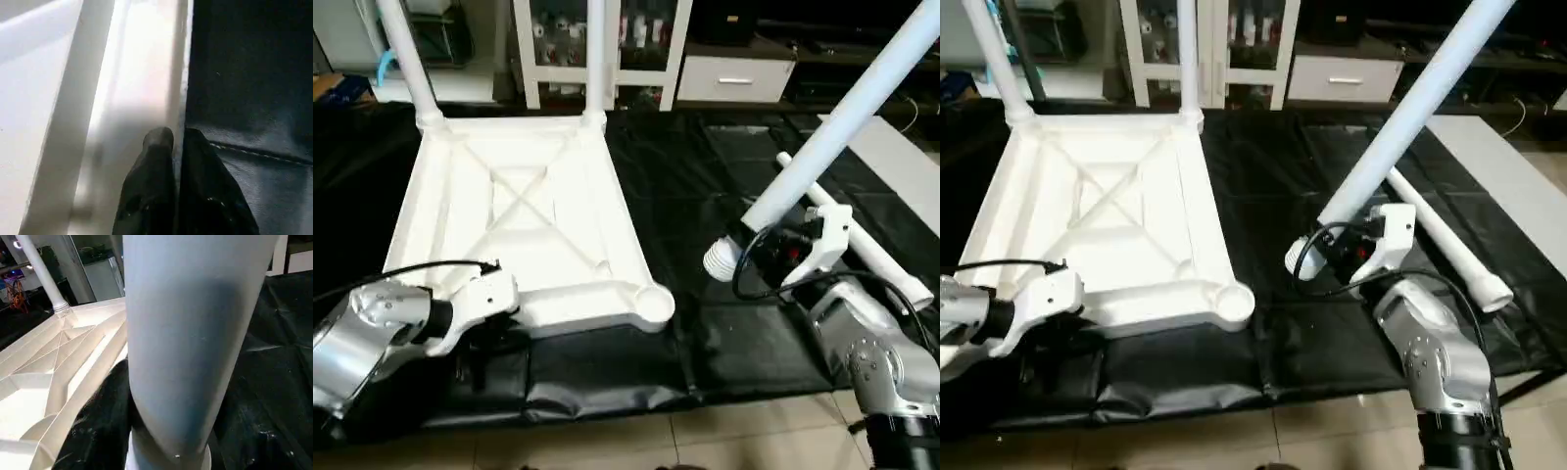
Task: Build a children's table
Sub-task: Insert table leg to table base
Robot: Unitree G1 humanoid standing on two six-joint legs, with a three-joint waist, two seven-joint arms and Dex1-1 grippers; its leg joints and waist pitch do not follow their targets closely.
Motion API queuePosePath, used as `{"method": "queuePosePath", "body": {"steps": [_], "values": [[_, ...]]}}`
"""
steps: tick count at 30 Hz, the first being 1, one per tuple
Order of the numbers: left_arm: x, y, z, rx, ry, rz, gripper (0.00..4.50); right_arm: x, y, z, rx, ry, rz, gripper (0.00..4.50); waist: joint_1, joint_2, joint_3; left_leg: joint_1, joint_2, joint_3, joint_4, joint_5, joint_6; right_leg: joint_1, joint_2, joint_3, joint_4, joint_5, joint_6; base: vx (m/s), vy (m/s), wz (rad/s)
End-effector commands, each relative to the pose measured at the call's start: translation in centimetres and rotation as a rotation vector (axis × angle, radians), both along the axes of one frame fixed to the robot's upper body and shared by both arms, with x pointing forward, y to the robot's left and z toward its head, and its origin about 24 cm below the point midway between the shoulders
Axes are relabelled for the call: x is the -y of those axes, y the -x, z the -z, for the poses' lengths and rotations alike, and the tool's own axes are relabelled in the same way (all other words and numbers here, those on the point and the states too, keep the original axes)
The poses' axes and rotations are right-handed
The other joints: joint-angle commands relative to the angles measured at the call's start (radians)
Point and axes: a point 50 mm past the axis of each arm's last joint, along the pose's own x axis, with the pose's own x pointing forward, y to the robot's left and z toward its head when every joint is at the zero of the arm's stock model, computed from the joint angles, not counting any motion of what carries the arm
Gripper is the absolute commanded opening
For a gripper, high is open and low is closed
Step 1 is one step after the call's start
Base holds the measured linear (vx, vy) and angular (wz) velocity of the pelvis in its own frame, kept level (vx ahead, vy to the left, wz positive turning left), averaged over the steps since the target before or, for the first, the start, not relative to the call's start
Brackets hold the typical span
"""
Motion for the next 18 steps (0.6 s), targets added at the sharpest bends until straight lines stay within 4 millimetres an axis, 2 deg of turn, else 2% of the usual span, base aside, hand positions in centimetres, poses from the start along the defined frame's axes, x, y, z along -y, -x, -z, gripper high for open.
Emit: {"method": "queuePosePath", "body": {"steps": [1, 3, 5, 6, 9, 10, 11, 18], "values": [[-0.4, -1.1, -2.5, 0.087, 0.059, -0.024, 0.59, -0.3, -0.2, -1.0, 0.034, 0.012, -0.012, 1.84, -0.001, 0.012, -0.058, 0.016, 0.006, 0.005, -0.08, -0.33, -0.031, 0.032, -0.03, 0.027, -0.067, -0.367, -0.144, 0.0, 0.0, 0.0], [0.2, -0.9, -3.4, 0.044, 0.134, -0.021, 0.78, -0.3, -0.2, -0.9, 0.034, 0.015, -0.015, 1.84, 0.001, 0.014, -0.06, 0.016, 0.005, 0.006, -0.078, -0.312, -0.032, 0.032, -0.032, 0.028, -0.063, -0.351, -0.155, 0.0, 0.0, 0.0], [0.6, -0.8, -3.7, 0.042, 0.159, -0.011, 0.78, -0.3, -0.1, -0.9, 0.034, 0.015, -0.015, 1.84, 0.001, 0.014, -0.059, 0.016, 0.006, 0.007, -0.078, -0.299, -0.033, 0.032, -0.03, 0.028, -0.061, -0.322, -0.169, 0.0, 0.0, 0.0], [1.4, -0.7, -3.9, 0.046, 0.186, 0.008, 0.81, -0.3, -0.1, -0.9, 0.033, 0.017, -0.015, 1.84, 0.0, 0.007, -0.059, 0.014, 0.005, 0.008, -0.076, -0.299, -0.03, 0.036, -0.029, 0.027, -0.058, -0.314, -0.175, 0.0, 0.0, 0.0], [2.3, -0.6, -4.0, 0.061, 0.203, 0.03, 1.22, -0.3, -0.1, -0.9, 0.034, 0.017, -0.014, 1.84, 0.003, 0.008, -0.06, 0.015, 0.007, 0.01, -0.075, -0.274, -0.025, 0.037, -0.03, 0.028, -0.055, -0.286, -0.182, 0.0, 0.0, 0.0], [3.1, -0.5, -3.9, 0.068, 0.205, 0.052, 1.22, -0.3, -0.1, -0.9, 0.035, 0.018, -0.015, 1.84, 0.003, 0.009, -0.061, 0.015, 0.008, 0.01, -0.074, -0.263, -0.024, 0.039, -0.03, 0.028, -0.054, -0.275, -0.183, 0.0, 0.0, 0.0], [4.0, -0.5, -3.5, 0.081, 0.207, 0.077, 1.22, -0.4, -0.1, -0.8, 0.035, 0.017, -0.017, 1.84, 0.003, 0.009, -0.061, 0.013, 0.007, 0.01, -0.074, -0.258, -0.024, 0.04, -0.029, 0.027, -0.053, -0.269, -0.182, 0.0, 0.0, 0.0], [5.0, -1.2, -1.7, 0.082, 0.144, 0.068, 1.22, -0.5, -0.1, -0.8, 0.033, 0.024, -0.026, 1.84, 0.0, 0.005, -0.061, 0.011, 0.004, 0.01, -0.073, -0.259, -0.021, 0.04, -0.027, 0.028, -0.06, -0.312, -0.151, 0.0, 0.0, 0.0]]}}
